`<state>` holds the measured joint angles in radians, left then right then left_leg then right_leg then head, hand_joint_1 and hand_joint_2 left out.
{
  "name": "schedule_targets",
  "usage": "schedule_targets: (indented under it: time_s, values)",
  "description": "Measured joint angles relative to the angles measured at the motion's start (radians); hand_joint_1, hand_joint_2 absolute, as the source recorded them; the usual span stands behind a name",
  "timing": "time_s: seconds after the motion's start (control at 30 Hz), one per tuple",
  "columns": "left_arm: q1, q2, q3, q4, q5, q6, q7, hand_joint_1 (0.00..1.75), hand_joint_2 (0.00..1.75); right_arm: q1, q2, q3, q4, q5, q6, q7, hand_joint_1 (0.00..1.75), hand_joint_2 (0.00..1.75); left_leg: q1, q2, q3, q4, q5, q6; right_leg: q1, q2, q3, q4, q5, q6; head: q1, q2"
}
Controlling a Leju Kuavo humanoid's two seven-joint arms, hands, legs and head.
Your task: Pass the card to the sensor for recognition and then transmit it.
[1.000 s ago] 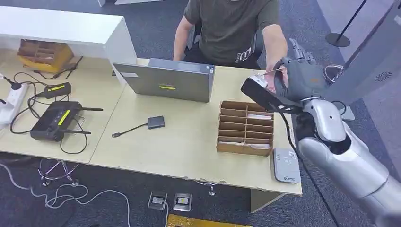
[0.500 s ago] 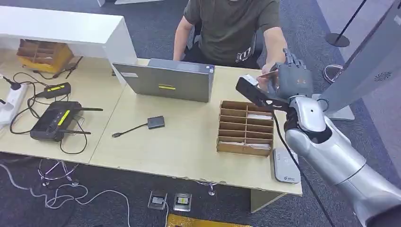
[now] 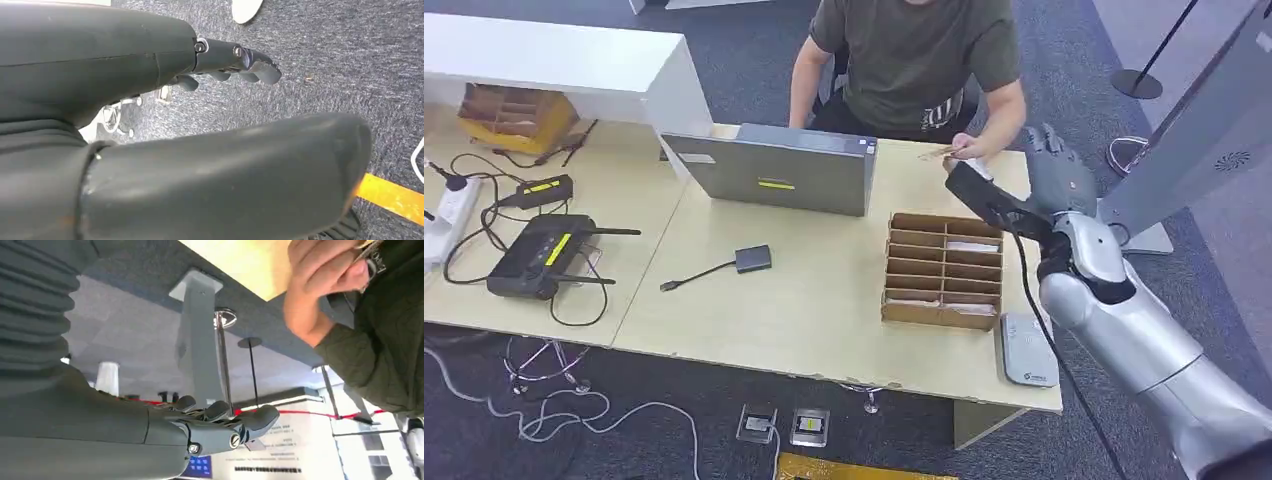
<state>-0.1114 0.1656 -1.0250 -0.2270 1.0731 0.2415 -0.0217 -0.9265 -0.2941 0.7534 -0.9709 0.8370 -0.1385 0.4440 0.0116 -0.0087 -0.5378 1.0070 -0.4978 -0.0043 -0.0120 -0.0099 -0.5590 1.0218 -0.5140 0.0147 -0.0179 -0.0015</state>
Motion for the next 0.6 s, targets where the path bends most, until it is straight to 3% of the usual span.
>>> schedule_targets:
  time_s: [0.33, 0.5, 0.6]
  values:
    - [0.001, 0.0, 0.0, 0.0, 0.001, 0.0, 0.0, 0.0, 0.0, 0.046, -0.016, -0.045, -0.024, -0.064, -0.042, -0.008, 0.0, 0.0, 0.0, 0.0, 0.0, 0.0, 0.0, 0.0, 0.0, 0.0, 0.0, 0.0, 0.0, 0.0, 0.0, 0.0]
    - [0.004, 0.0, 0.0, 0.0, 0.01, 0.002, 0.0, 0.0, 0.0, 0.127, -0.078, -0.06, -0.166, -0.087, -0.012, -0.011, 0.0, 0.0, 0.0, 0.0, 0.0, 0.0, 0.0, 0.0, 0.0, 0.0, 0.0, 0.0, 0.0, 0.0, 0.0, 0.0]
    - [0.007, 0.0, 0.0, 0.0, 0.01, 0.009, 0.0, 0.0, 0.0, 0.172, -0.136, -0.065, -0.276, -0.105, 0.023, 0.052, 0.0, 0.0, 0.0, 0.0, 0.0, 0.0, 0.0, 0.0, 0.0, 0.0, 0.0, -0.001, 0.0, 0.0, 0.0, 0.0]
